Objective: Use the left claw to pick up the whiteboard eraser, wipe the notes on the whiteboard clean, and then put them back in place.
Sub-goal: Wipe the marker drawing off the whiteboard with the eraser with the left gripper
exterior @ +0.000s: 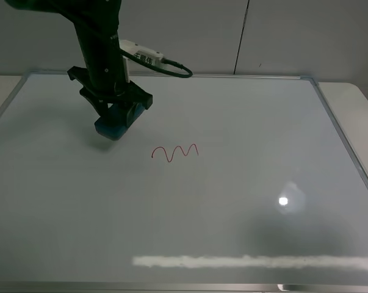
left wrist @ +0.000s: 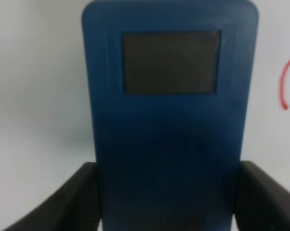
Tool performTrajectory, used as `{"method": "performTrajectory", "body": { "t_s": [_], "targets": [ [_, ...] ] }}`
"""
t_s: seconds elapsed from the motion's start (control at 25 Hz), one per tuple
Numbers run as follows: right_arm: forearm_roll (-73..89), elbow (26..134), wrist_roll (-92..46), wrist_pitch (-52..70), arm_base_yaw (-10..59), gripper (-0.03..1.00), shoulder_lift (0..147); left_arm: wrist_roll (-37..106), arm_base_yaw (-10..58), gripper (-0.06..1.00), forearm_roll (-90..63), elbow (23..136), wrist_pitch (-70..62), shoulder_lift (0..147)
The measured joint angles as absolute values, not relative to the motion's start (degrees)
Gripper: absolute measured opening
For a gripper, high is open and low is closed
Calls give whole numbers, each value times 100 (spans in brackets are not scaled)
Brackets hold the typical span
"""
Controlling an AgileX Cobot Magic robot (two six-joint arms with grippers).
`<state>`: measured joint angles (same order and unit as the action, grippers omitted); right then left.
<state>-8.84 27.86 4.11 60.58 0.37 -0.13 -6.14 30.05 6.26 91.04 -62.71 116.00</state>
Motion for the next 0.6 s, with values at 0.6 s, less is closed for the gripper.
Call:
{"method": "performTrajectory", "body": {
  "t_s": [0.6],
  "targets": [
    [-884, 2786, 411, 6058, 37, 99, -13, 1643, 4127, 56, 588, 10869, -6893, 12857]
  ]
}}
